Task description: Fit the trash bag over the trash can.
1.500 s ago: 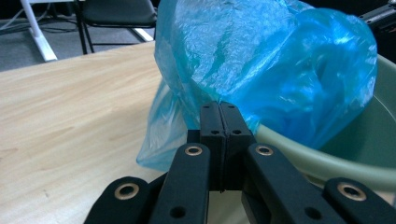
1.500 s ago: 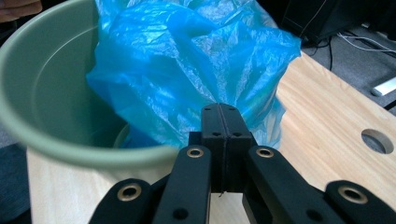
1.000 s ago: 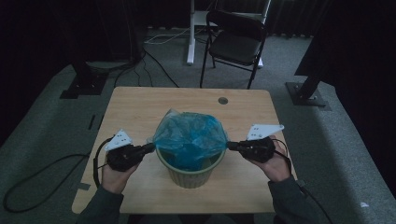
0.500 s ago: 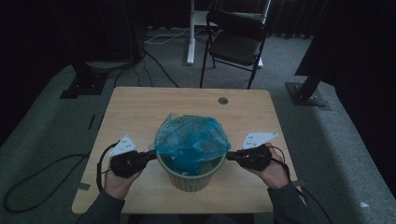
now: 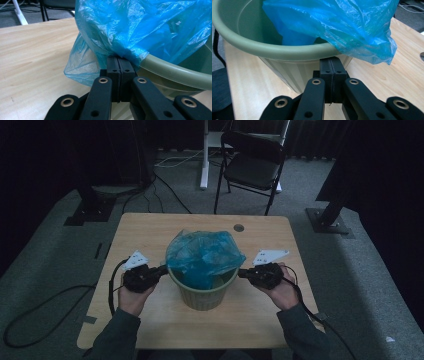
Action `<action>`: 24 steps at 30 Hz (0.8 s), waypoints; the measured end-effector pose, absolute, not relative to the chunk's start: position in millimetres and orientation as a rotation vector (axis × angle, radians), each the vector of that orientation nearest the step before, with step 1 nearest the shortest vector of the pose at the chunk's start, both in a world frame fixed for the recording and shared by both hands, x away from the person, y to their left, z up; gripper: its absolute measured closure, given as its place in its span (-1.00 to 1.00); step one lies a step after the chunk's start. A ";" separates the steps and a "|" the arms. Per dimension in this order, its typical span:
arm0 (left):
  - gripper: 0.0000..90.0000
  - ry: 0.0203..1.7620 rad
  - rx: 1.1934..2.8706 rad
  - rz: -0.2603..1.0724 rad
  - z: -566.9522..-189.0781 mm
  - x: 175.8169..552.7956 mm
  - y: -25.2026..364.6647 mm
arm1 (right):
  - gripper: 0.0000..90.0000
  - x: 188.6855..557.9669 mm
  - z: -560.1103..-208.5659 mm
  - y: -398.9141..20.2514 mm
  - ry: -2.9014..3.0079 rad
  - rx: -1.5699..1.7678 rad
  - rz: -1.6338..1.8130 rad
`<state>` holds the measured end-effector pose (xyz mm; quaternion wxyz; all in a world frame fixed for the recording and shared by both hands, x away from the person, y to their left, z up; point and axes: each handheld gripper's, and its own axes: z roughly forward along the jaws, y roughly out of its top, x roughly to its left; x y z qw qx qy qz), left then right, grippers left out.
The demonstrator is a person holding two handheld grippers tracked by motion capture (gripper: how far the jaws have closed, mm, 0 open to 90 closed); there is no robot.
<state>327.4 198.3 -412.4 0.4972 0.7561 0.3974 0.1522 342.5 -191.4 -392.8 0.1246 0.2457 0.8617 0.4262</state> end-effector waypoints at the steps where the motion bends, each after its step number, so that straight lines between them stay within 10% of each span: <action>1: 0.94 0.968 1.827 0.369 -412.4 331.0 198.4 | 0.99 345.1 -392.7 -191.3 2.509 0.722 1.240; 24: 0.39 1.000 1.735 0.388 -369.0 353.6 221.1 | 0.58 376.0 -343.1 -199.2 2.342 0.818 1.318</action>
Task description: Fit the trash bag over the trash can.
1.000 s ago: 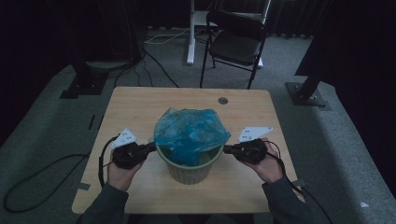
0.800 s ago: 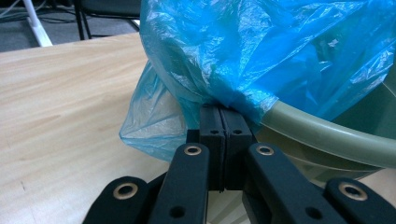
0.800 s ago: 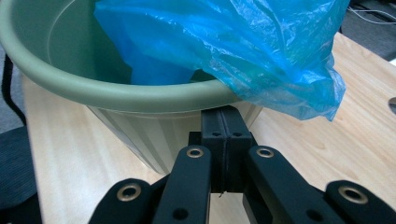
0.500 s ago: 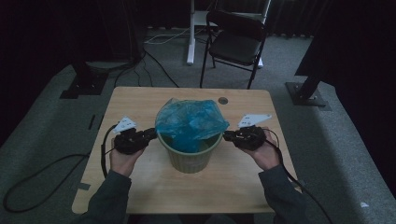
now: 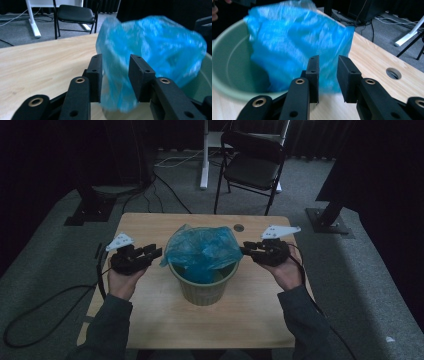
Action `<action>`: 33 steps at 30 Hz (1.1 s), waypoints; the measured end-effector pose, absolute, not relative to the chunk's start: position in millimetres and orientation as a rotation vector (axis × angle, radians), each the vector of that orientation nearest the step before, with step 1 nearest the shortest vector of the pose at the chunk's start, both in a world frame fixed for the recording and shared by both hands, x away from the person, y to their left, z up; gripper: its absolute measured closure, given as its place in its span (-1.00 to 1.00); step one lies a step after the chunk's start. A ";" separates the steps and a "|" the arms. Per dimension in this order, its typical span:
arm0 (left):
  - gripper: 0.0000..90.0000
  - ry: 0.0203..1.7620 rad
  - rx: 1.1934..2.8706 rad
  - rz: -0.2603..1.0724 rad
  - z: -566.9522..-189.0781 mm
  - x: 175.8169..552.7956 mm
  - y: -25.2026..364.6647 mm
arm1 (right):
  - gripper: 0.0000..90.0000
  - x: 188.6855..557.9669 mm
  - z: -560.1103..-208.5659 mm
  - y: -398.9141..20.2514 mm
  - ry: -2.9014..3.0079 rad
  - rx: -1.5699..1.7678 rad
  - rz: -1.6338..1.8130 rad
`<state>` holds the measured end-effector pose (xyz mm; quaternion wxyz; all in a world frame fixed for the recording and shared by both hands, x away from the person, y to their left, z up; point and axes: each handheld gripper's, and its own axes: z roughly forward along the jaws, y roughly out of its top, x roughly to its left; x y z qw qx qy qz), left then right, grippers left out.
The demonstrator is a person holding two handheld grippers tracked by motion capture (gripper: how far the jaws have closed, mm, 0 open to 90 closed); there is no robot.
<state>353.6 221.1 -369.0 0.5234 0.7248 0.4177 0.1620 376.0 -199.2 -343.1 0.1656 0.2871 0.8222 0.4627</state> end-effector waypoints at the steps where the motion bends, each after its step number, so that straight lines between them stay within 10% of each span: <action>1: 0.37 1.009 1.737 0.380 -367.6 358.1 218.7 | 0.55 379.3 -341.8 -196.9 2.335 0.829 1.333; 9: 0.35 1.069 1.769 0.335 -371.5 383.5 200.0 | 0.48 405.3 -345.5 -185.3 2.350 0.960 1.343; 17: 0.99 1.033 1.761 0.359 -370.6 379.6 197.1 | 0.98 404.9 -347.6 -183.2 2.415 0.915 1.341; 33: 0.99 0.979 1.699 0.387 -363.3 345.3 206.7 | 1.00 373.0 -341.8 -188.2 2.378 0.753 1.328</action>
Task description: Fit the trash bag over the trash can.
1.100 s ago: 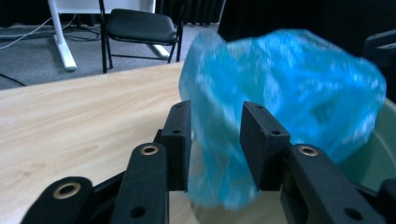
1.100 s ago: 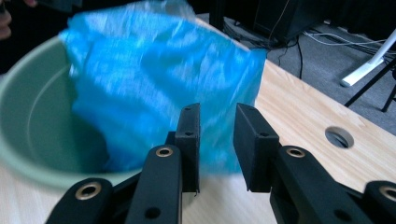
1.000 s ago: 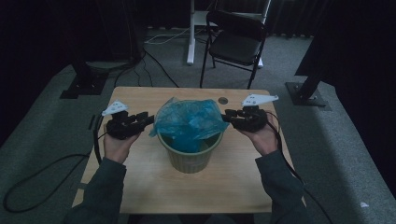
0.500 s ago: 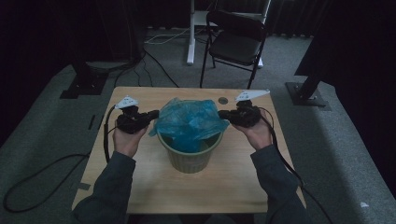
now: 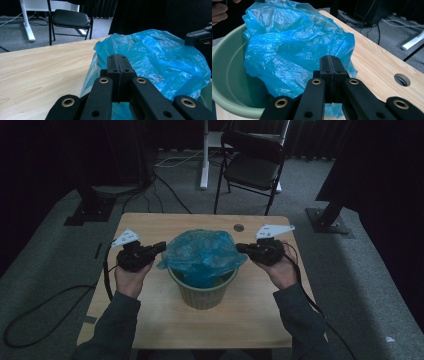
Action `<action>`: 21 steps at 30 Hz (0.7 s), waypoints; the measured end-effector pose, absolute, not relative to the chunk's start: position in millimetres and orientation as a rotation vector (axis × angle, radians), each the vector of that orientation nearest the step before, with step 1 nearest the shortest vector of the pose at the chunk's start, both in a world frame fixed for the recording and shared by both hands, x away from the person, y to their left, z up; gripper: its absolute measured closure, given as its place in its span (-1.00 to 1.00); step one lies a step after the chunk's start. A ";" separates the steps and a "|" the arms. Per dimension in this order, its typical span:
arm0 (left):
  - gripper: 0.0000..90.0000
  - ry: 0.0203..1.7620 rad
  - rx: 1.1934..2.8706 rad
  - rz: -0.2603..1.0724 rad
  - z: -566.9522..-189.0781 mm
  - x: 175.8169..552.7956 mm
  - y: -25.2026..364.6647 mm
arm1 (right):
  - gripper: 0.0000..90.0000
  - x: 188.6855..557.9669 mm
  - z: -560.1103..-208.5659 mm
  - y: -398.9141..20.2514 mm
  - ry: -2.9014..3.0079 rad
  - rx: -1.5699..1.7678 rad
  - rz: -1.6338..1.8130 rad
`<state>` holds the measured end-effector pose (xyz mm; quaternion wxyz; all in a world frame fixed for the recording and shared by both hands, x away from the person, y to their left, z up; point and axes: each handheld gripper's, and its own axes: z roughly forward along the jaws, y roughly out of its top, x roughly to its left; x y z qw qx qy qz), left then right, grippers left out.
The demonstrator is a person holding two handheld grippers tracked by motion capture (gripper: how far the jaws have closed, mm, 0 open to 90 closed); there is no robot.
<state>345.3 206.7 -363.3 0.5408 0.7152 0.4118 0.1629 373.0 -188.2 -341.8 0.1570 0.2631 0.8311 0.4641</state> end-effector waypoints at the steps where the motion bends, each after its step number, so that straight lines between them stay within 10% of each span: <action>1: 0.99 0.981 1.706 0.391 -363.9 345.4 207.3 | 1.00 371.7 -343.9 -191.4 2.367 0.760 1.327; 21: 0.99 0.814 1.663 0.414 -356.4 333.3 189.3 | 1.00 369.9 -344.1 -197.2 2.201 0.720 1.412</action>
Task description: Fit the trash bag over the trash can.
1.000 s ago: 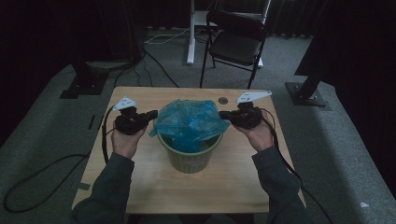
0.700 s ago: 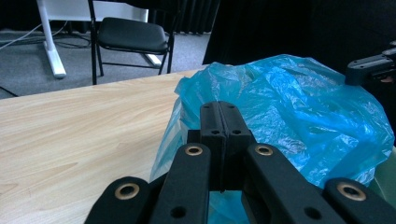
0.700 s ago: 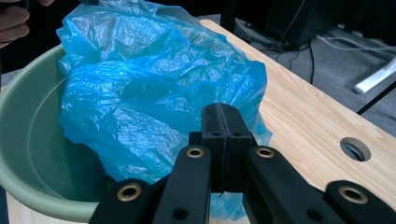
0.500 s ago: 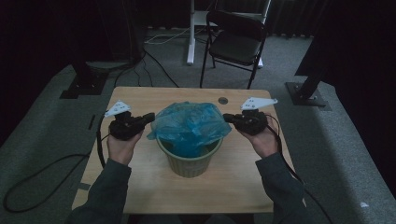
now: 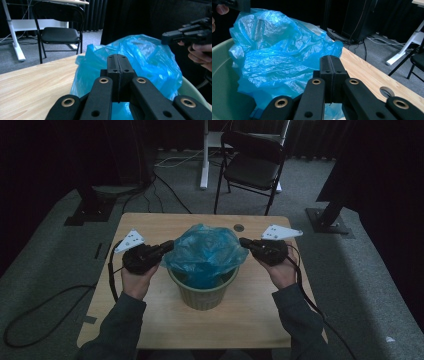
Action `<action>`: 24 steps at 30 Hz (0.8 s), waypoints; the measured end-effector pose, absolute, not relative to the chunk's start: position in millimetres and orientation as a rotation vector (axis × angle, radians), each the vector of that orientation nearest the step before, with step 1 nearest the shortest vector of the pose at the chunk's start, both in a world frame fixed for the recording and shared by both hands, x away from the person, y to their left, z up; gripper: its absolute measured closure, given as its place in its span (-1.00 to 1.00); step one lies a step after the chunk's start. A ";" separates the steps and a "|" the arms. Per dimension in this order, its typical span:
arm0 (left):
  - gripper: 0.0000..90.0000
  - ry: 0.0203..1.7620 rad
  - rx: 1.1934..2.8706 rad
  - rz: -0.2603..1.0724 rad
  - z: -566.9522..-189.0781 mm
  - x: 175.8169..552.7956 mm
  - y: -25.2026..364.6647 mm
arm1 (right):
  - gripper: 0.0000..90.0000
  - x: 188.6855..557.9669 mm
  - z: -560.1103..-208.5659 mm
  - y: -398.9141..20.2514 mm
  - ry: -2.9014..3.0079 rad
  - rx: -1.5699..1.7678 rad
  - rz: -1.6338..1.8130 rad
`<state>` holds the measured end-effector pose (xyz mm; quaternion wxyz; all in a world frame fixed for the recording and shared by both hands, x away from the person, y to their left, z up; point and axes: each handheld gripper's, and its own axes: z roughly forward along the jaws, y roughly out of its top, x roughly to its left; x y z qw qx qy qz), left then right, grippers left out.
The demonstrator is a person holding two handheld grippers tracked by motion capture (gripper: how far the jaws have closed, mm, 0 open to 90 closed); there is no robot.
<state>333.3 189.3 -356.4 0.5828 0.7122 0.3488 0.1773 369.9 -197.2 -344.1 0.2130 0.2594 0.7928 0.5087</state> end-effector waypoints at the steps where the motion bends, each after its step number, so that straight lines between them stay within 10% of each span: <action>1: 0.99 0.812 1.668 0.414 -357.4 331.1 190.2 | 1.00 367.9 -344.9 -198.0 2.226 0.709 1.400; 24: 0.99 0.851 1.742 0.312 -389.6 301.9 198.8 | 0.87 341.9 -365.2 -200.9 2.442 0.645 1.360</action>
